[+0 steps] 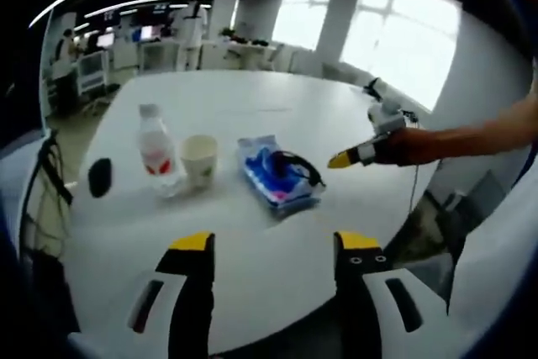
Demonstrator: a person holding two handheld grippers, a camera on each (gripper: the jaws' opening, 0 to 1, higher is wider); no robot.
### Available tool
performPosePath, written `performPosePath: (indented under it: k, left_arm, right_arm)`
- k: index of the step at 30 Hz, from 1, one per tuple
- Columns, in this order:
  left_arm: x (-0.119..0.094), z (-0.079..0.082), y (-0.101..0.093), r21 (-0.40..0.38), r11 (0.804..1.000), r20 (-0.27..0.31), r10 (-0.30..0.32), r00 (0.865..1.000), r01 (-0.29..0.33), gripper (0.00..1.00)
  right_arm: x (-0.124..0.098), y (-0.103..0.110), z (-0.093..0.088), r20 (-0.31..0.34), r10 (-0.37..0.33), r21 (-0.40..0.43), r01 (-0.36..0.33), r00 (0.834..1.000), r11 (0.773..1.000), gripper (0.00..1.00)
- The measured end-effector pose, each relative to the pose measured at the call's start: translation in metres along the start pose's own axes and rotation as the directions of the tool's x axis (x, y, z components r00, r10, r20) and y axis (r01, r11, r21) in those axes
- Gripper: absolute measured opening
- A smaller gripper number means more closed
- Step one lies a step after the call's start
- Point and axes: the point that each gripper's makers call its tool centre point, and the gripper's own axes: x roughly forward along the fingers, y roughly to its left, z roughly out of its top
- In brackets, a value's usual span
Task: Arrange the tabletop items into an orderly group along one side of the table until the central work area is clear of visible clutter.
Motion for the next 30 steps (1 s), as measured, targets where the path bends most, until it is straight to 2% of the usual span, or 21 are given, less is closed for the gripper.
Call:
performPosePath:
  k: [3,9,14,19,21,23,30]
  left_arm:
    - [-0.004,0.002,0.004,0.002,1.0,0.01,0.009,1.0,-0.009,0.57]
    - [-0.015,0.023,0.013,-0.007,1.0,0.058,0.026,0.998,-0.025,0.59]
    - [-0.021,0.033,0.014,0.011,1.0,0.071,0.022,0.997,-0.023,0.61]
    - [-0.021,0.029,0.021,0.01,1.0,0.067,0.029,0.997,-0.03,0.61]
    - [-0.021,0.027,0.023,0.007,0.999,0.064,0.032,0.997,-0.033,0.61]
    - [-0.02,0.024,0.024,0.008,0.999,0.053,0.03,0.998,-0.031,0.61]
    - [-0.018,0.019,0.029,0.003,0.999,0.033,0.033,0.999,-0.034,0.62]
  right_arm:
    - [0.011,-0.003,0.003,-0.013,0.0,0.008,0.0,1.0,1.0,0.32]
    - [0.023,0.0,0.01,-0.036,-0.013,0.016,0.014,0.999,1.0,0.31]
    - [0.034,-0.011,0.022,-0.045,-0.035,0.03,0.036,0.998,0.999,0.3]
    - [0.042,-0.014,0.021,-0.069,-0.061,0.018,0.062,0.996,0.998,0.25]
    - [0.044,-0.02,0.02,-0.079,-0.104,0.004,0.105,0.991,0.994,0.19]
    - [0.051,-0.024,0.023,-0.082,-0.116,-0.003,0.117,0.99,0.993,0.14]
    - [0.057,-0.03,0.024,-0.09,-0.124,-0.034,0.122,0.988,0.992,0.12]
